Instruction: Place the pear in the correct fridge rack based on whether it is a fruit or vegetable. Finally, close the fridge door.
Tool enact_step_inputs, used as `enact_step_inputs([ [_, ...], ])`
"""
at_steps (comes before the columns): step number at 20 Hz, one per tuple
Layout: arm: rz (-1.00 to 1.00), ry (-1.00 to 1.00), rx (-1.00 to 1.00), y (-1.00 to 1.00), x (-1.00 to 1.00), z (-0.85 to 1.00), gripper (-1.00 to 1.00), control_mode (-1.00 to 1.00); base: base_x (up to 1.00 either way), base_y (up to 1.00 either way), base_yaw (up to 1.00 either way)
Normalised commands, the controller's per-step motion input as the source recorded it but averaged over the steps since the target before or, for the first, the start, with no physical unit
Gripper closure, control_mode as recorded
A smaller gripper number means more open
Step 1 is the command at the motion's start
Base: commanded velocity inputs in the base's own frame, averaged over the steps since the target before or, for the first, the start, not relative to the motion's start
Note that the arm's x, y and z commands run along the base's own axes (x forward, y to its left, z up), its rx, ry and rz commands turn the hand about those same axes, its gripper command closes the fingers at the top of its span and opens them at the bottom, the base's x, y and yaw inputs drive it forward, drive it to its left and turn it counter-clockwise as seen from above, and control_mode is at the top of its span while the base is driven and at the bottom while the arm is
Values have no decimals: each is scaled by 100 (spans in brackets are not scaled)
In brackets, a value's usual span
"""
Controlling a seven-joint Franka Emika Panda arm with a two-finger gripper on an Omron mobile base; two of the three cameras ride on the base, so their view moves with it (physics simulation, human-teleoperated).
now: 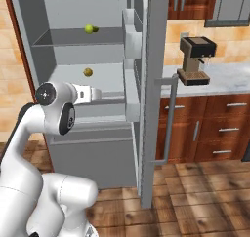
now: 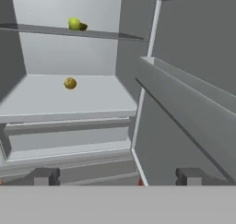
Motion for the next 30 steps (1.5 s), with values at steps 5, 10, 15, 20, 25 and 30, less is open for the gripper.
enact_step_inputs([
  [5,0,0,0,0,0,0,-100,100,-47,-7,12],
  [10,0,0,0,0,10,0,-100,-100,7,0,0],
  [15,0,0,0,0,25,0,-100,-100,0,0,0],
  [20,0,0,0,-12,9,0,-100,-100,0,0,0],
  [25,-4,0,4,-77,0,-1,-100,-100,0,0,0],
  [30,-16,0,4,-95,-6,-13,-100,-100,0,0,0],
])
